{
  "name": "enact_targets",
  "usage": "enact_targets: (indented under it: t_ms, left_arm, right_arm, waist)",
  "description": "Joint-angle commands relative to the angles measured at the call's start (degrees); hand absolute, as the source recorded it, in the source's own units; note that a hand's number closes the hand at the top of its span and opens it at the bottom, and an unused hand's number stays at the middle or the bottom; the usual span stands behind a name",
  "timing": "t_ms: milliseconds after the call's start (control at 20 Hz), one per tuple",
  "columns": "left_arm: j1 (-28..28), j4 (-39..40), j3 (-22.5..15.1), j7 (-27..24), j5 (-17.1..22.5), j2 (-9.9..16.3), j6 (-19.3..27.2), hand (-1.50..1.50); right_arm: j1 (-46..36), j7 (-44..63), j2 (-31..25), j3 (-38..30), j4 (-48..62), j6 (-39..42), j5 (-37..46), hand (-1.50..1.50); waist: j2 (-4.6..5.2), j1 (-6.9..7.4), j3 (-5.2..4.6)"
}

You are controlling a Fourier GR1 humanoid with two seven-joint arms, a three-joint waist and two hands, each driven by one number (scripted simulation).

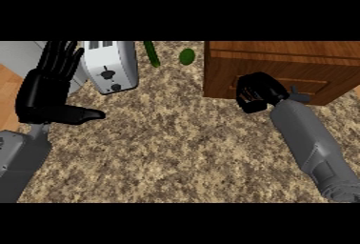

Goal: Pick up the cup, place it into the drawer and close the drawer

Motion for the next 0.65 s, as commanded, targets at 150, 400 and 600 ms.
enact_targets:
  t_ms: [150, 400, 600]
  left_arm:
    - [-0.5, -0.4, -0.2, 0.5, 0.7, -0.9, -1.8, -1.5]
    - [0.4, 0.2, -1.0, -0.9, -0.4, -1.8, -2.1, -1.5]
    - [2.5, 0.8, -1.5, -2.3, -0.7, -3.0, -2.5, -1.5]
  right_arm:
    - [-7.4, 3.2, -5.9, -5.1, 4.9, 1.2, -2.6, 1.5]
    - [-5.8, 0.8, -6.3, -6.6, 4.8, -0.7, -3.9, 1.5]
    - [-5.0, -0.3, -6.1, -7.2, 5.0, -2.0, -4.3, 1.5]
  waist:
    - [2.24, 1.97, 0.43]
    - [2.57, 2.17, 0.47]
    - [2.62, 2.61, 0.43]
